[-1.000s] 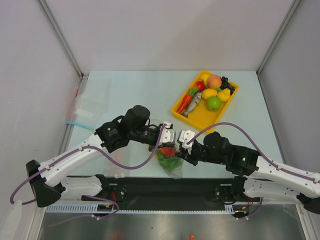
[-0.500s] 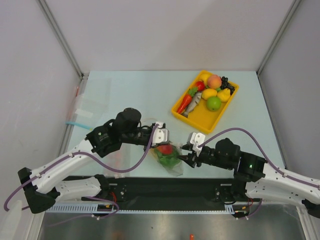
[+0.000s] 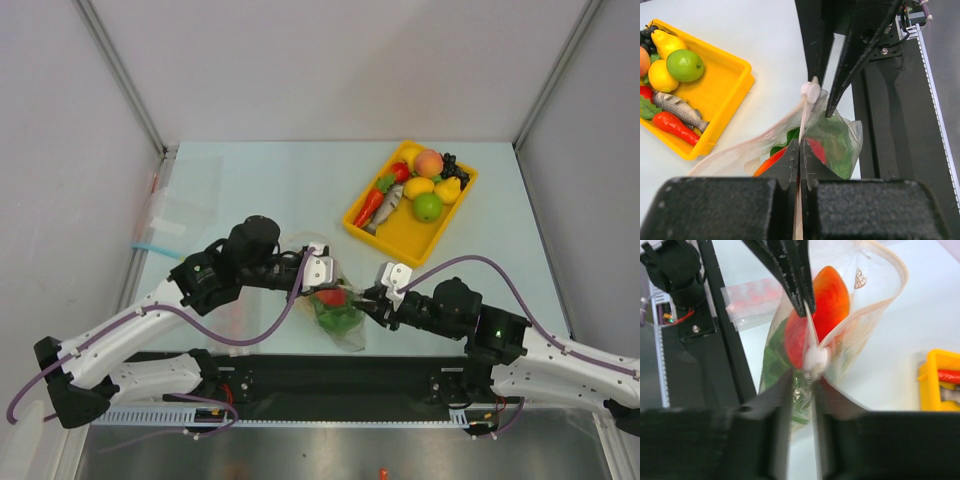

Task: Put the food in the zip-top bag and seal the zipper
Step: Zip the zipper food storage bag.

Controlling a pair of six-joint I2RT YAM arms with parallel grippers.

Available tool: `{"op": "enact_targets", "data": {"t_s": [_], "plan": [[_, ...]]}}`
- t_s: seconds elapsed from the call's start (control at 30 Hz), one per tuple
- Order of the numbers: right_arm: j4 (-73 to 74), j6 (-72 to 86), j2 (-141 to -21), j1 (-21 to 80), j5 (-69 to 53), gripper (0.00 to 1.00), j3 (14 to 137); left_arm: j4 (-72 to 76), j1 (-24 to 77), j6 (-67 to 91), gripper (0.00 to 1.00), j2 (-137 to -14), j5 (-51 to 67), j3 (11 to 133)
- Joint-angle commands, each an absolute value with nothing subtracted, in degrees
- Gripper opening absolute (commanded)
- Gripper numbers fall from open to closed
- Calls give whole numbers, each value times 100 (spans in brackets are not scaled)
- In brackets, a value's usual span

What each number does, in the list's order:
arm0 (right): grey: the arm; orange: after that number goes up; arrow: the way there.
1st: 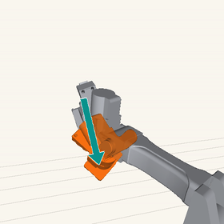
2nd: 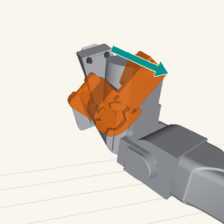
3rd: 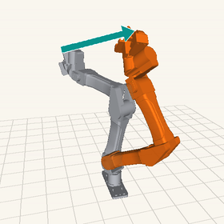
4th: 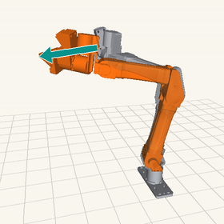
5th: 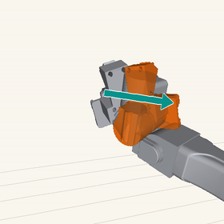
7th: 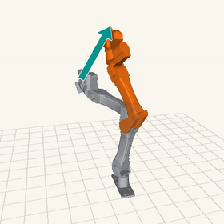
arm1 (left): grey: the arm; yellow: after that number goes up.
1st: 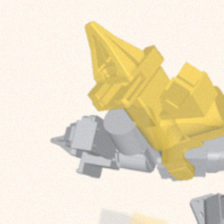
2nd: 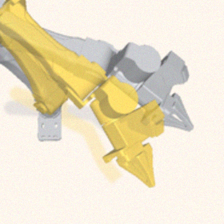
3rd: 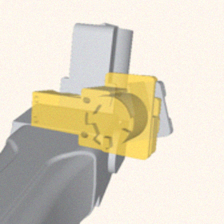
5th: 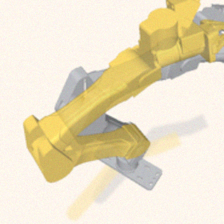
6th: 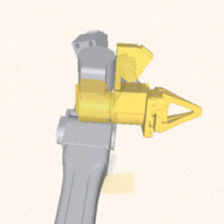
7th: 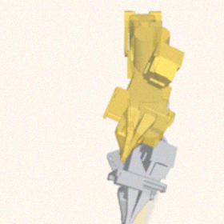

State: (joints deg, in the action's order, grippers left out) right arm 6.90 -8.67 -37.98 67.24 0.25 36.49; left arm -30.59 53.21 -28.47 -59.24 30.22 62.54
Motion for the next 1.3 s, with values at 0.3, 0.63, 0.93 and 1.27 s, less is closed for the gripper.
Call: {"op": "enact_targets", "data": {"t_s": [0.3, 0.63, 0.93, 1.27], "plan": [[368, -869, -3779, 6662, -175, 0, 3691, -2681, 5282, -2953, 53, -5537, 3462, 6108], [624, -1213, -4087, 6741, -922, 0, 3920, -2751, 5282, -3067, 77, -5633, 4360, 6126], [606, -1239, -4271, 6812, -782, 0, 4060, -2901, 5282, -3006, 66, -6056, 4368, 6302], [589, -1248, -4333, 6882, -721, 0, 4096, -2900, 5282, -2953, 58, -6302, 4403, 6407]]}}
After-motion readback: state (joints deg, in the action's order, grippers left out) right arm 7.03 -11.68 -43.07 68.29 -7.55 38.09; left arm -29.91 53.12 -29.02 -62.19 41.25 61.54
